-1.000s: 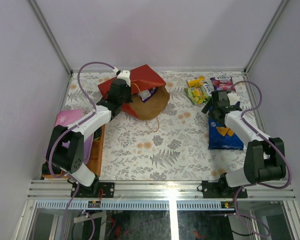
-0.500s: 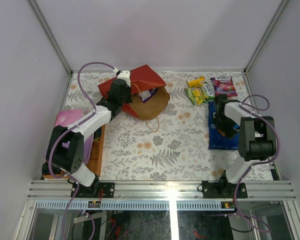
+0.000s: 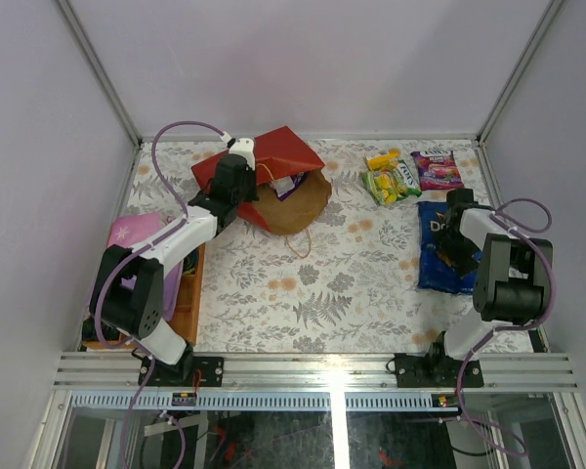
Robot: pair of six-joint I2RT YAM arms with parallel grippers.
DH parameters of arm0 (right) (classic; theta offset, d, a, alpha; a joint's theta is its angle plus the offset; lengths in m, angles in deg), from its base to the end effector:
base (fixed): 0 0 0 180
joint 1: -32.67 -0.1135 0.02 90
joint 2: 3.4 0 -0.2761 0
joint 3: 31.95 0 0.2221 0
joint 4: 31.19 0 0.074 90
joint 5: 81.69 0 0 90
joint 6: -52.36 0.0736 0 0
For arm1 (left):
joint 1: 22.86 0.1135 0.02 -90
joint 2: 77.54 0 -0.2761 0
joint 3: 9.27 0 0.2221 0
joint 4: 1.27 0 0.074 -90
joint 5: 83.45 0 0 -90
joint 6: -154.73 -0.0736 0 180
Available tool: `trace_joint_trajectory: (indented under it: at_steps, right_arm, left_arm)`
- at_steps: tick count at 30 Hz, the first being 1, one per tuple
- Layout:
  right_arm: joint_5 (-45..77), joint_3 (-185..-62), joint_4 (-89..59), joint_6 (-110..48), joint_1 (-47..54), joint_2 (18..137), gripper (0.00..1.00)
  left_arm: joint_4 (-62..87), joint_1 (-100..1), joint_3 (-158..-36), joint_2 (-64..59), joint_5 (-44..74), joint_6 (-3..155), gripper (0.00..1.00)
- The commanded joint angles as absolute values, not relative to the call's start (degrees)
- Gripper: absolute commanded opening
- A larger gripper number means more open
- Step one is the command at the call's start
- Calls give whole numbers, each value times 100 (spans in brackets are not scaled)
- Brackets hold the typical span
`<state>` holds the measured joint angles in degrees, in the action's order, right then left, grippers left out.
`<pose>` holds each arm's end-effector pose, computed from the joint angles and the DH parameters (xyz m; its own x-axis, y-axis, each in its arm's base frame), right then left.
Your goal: Take the snacks out of the paper bag
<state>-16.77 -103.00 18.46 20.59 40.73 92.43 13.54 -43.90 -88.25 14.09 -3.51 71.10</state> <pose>0.2802 -0.0712 0.1596 -0.2984 0.8200 -0.4885 0.9371 0.3489 0.0132 0.3542 -0.1225 0.2733 -0.4509 0.0564 -0.8908 0.1598 0.9870 -0.0184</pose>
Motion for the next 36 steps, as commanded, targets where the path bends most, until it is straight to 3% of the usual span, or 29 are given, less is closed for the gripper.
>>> trace_joint_trajectory:
  at_steps: [1, 8, 12, 17, 25, 29, 36]
  right_arm:
    - [-1838, -10073, 1656, 2103, 4229, 8814, 99]
    - [-1867, -10137, 1118, 1460, 3880, 7348, 100]
    - [-2053, -9939, 212, 698, 2864, 6355, 99]
    - [-1036, -9455, -1110, -170, 1607, 5943, 98]
    - [-561, -9083, -3018, -75, -396, 6939, 93]
    - [4, -9249, -4292, 532, -677, 7825, 86]
    - [-377, -10377, -5291, 1058, -934, 9391, 82]
  left_arm:
    - [1507, -4300, -8930, 1500, -419, 7124, 0]
    - [1483, -4297, -8945, 1511, -378, 7157, 0]
    - [1481, -4299, -8969, 1529, -323, 7189, 0]
    - [1484, -4301, -8965, 1489, -214, 7224, 0]
    - [1445, -4300, -8924, 1483, -113, 7282, 0]
    - [1443, -4299, -8930, 1468, -121, 7281, 0]
    - [1440, -4298, -8910, 1418, -42, 7324, 0]
